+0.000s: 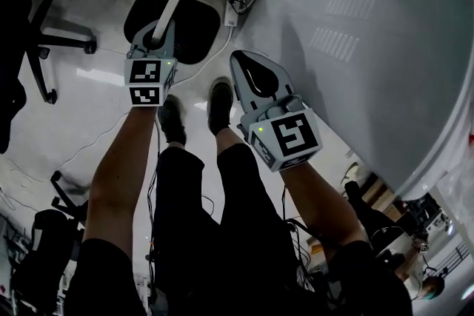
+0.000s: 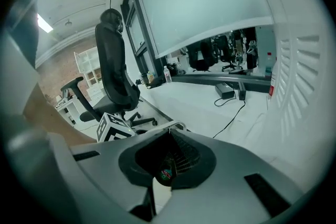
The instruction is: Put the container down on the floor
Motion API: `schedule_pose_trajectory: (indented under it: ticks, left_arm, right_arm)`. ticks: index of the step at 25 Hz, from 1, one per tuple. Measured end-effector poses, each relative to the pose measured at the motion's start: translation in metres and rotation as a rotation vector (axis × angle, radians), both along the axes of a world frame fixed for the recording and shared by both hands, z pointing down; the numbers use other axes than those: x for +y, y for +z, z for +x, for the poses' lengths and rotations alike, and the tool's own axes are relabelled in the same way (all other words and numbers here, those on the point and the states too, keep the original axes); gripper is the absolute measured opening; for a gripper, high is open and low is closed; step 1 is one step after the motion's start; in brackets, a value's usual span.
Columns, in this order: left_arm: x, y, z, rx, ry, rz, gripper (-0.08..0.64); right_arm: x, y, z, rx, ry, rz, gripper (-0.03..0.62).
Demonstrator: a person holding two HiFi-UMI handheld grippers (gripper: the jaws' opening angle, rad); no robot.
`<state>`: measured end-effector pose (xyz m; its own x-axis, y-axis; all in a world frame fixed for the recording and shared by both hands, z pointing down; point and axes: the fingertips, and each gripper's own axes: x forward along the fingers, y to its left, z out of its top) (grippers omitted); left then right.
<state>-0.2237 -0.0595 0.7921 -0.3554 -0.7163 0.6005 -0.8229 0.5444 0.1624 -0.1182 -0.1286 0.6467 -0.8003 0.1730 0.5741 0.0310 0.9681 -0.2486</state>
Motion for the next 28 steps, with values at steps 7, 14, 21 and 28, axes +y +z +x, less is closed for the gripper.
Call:
schedule_pose_trajectory:
  ticks: [7, 14, 21, 28]
  left_arm:
    - [-0.010, 0.036, -0.004, 0.040, -0.010, -0.019, 0.011]
    - [-0.029, 0.049, -0.013, 0.039, -0.026, 0.000, 0.011]
    - [-0.034, 0.067, -0.014, 0.042, -0.033, -0.004, 0.011]
    - [-0.013, 0.076, 0.005, 0.048, -0.035, -0.033, 0.011]
  right_arm:
    - [-0.011, 0.026, 0.000, -0.003, 0.039, -0.011, 0.009]
    - [-0.016, 0.039, 0.000, 0.003, 0.065, -0.028, 0.009]
    - [-0.015, 0.051, 0.007, 0.028, 0.047, -0.019, 0.009]
    - [-0.015, 0.055, 0.008, 0.035, 0.048, -0.022, 0.009]
